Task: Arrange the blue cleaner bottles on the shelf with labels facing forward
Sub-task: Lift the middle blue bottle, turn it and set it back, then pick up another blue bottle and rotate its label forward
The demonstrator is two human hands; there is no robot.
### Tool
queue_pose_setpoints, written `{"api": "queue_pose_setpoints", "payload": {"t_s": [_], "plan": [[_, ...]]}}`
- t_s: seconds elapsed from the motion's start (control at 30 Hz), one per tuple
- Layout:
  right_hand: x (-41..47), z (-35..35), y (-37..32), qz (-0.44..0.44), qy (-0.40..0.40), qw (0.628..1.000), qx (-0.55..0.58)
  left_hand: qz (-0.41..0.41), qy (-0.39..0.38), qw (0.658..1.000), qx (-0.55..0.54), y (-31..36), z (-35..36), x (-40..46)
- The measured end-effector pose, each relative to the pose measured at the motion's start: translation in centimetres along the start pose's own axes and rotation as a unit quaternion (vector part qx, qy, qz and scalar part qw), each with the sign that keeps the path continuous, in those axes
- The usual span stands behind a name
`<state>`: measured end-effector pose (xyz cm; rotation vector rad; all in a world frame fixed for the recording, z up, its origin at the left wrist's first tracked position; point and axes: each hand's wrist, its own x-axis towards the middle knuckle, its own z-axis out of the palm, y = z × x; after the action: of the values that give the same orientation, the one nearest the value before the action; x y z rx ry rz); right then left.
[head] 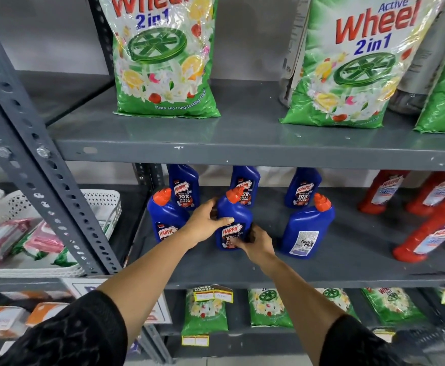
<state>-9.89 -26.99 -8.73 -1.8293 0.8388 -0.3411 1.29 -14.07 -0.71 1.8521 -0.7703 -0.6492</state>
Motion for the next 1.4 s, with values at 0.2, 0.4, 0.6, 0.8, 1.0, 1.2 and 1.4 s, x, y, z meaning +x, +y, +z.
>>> {"api": "queue_pose_setpoints", "payload": {"t_s": [0.2,0.4,0.6,0.8,1.0,1.2,1.4], "plan": [[-1.2,-1.7,0.8,-0.019,0.052,0.998,0.017,0.048,0.051,0.997,-0.035,0.2,0.6,-0.3],[-4.2,-5.6,4.3,0.023,0.198,0.979,0.040,0.241,0.204,0.940,0.130,2.7,3.3,-1.6],[-5.6,-10.4,6.1,0.070,0.319,0.940,0.093,0.359,0.167,0.905,0.159,4.0,9.0,-1.7],[-3.0,-13.5,6.5,-0.003,0.123,0.983,0.138,0.201,0.102,0.974,0.013,5.4,13.9,0.5],[-1.5,-15.4,7.7,-0.005,0.060,0.985,0.165,0.009,-0.060,0.998,0.007,4.7,15.7,3.7],[-2.5,-17.0,7.2,-0.003,-0.002,0.981,0.194,-0.016,-0.073,0.997,-0.022,4.6,15.8,4.1],[-2.7,-18.4,7.0,0.135,-0.057,0.931,0.335,-0.035,-0.090,0.982,-0.160,5.9,14.4,3.7]]}}
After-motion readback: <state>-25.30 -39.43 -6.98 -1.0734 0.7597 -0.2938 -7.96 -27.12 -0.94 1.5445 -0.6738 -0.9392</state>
